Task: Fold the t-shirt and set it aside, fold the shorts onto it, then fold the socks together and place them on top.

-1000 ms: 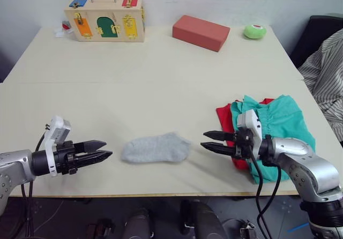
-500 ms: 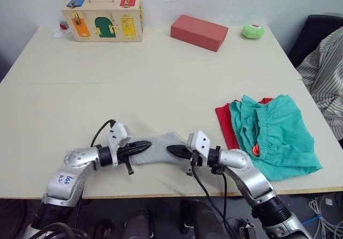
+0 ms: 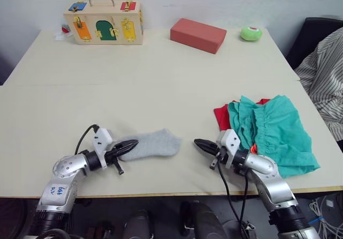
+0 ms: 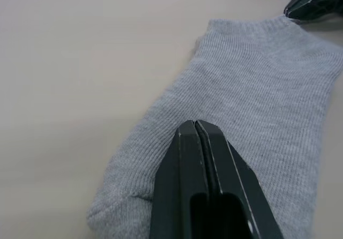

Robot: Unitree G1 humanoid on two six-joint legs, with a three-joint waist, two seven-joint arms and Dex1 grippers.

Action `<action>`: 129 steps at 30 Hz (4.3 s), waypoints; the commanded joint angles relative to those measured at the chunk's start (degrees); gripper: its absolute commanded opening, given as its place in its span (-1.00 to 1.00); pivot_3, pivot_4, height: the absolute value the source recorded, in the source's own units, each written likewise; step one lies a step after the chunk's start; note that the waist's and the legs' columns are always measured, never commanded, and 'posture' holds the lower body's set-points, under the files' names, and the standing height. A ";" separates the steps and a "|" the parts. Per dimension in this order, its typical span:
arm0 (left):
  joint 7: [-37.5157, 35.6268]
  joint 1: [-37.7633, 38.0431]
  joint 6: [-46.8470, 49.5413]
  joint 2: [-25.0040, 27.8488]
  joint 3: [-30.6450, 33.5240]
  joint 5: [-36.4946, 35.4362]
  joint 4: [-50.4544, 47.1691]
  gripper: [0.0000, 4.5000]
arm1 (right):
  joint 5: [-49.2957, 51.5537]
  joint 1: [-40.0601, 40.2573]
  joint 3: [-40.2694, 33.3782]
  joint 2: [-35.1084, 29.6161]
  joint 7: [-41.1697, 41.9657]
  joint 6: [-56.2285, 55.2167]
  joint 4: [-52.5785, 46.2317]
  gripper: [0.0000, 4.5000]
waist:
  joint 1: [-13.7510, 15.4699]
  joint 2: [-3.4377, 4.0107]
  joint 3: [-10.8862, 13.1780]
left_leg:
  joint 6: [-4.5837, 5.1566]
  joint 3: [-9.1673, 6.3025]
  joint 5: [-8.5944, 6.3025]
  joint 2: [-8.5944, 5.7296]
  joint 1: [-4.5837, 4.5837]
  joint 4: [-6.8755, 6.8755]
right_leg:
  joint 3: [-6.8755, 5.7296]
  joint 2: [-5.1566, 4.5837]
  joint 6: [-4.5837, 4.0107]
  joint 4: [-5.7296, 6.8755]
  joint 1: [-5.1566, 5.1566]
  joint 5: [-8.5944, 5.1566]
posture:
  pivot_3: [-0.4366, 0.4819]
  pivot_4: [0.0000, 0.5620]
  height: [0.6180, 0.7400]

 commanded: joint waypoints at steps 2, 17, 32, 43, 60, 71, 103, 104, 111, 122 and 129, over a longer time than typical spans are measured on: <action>-2.30 -0.81 3.44 2.65 3.13 -4.59 -5.92 -0.99 | 3.48 -1.61 -0.88 -0.96 1.94 1.90 -6.93 -1.00 | 0.08 -0.01 0.00 | -0.01 0.00 0.01 -0.01 0.00 0.01 | 0.00 -0.01 0.00 -0.02 0.02 0.00 | -0.05 -0.47 1.00; 4.40 2.78 0.72 0.63 -2.09 8.02 -2.89 -0.99 | -7.47 -10.49 9.39 7.60 -1.24 -2.72 8.29 -1.00 | 0.10 -0.01 0.00 | -0.15 0.03 0.06 -0.06 -0.10 0.05 | 0.00 -0.04 0.01 -0.11 -0.02 0.00 | -0.05 -0.47 1.00; 1.79 9.96 23.30 10.87 15.57 -15.72 -12.13 -0.60 | -4.54 -20.26 12.41 7.15 8.83 1.06 6.38 -1.00 | -0.91 0.01 0.02 | -0.08 -0.06 0.01 0.07 0.00 -0.04 | -0.03 0.05 -0.06 0.01 -0.04 -0.04 | -0.05 -0.47 1.00; 13.87 -4.22 65.99 21.34 16.45 -29.06 -5.28 0.82 | -14.47 -25.10 18.91 8.63 9.21 -4.43 18.43 -1.00 | -0.11 -0.02 0.03 | -0.20 -0.14 0.06 -0.13 -0.16 0.07 | -0.09 -0.18 -0.04 -0.11 0.00 -0.03 | -0.05 -0.47 1.00; 17.47 -19.00 80.56 11.92 5.00 -25.80 0.33 0.64 | -15.94 -25.01 18.65 10.39 8.36 -5.64 21.91 -1.00 | -0.08 -0.05 -0.05 | -0.46 -0.05 0.14 -0.12 0.12 0.05 | 0.04 -0.13 -0.06 0.11 0.09 -0.04 | -0.05 -0.47 1.00; 13.60 -21.63 77.01 14.01 4.02 -24.38 -1.33 -0.87 | -16.05 -24.46 18.38 10.28 7.74 -5.32 21.75 -1.00 | -0.16 -0.06 -0.05 | -0.50 -0.05 0.16 -0.10 0.09 0.04 | 0.04 -0.10 -0.07 0.11 0.03 -0.04 | -0.05 -0.47 1.00; 5.03 -31.18 63.67 2.60 -12.11 -18.46 -5.56 -0.15 | -10.15 -15.48 10.95 3.58 5.28 7.59 -0.28 -1.00 | 0.06 -0.08 -0.01 | -0.51 -0.06 0.18 -0.09 -0.05 0.07 | 0.04 -0.02 -0.06 0.04 -0.02 -0.04 | -0.05 -0.47 1.00; 4.21 -30.94 62.82 2.58 -12.15 -18.53 -5.56 0.00 | -9.56 -14.82 9.64 2.80 4.68 9.08 -1.63 -1.00 | 0.06 -0.08 -0.01 | -0.51 -0.05 0.18 -0.09 -0.06 0.06 | 0.04 -0.02 -0.06 0.04 -0.05 -0.04 | -0.05 -0.47 1.00; -1.68 -29.60 52.96 2.69 -15.11 -14.87 -4.64 0.99 | -5.29 -6.96 0.47 -3.46 2.40 15.27 -9.93 -1.00 | 0.32 -0.09 0.01 | -0.51 -0.06 0.18 -0.09 -0.09 0.00 | 0.01 -0.01 -0.06 -0.08 -0.04 -0.05 | -0.05 -0.47 1.00; -13.45 -24.24 25.40 -1.61 -14.38 -7.20 0.29 0.99 | -0.17 1.48 -6.96 -6.50 -1.41 18.64 -16.75 -1.00 | 0.03 -0.09 0.07 | -0.47 -0.04 0.18 0.01 -0.14 0.02 | 0.03 0.16 -0.03 -0.14 -0.07 -0.04 | -0.05 -0.47 1.00; -14.87 -19.81 19.90 1.73 -7.84 -8.43 -4.55 0.91 | 7.01 -4.94 -6.04 -3.64 -2.11 23.32 -20.23 -1.00 | 0.08 -0.09 0.09 | -0.48 -0.06 0.18 0.05 -0.14 0.00 | 0.03 0.19 -0.03 -0.15 -0.07 -0.04 | -0.05 -0.47 1.00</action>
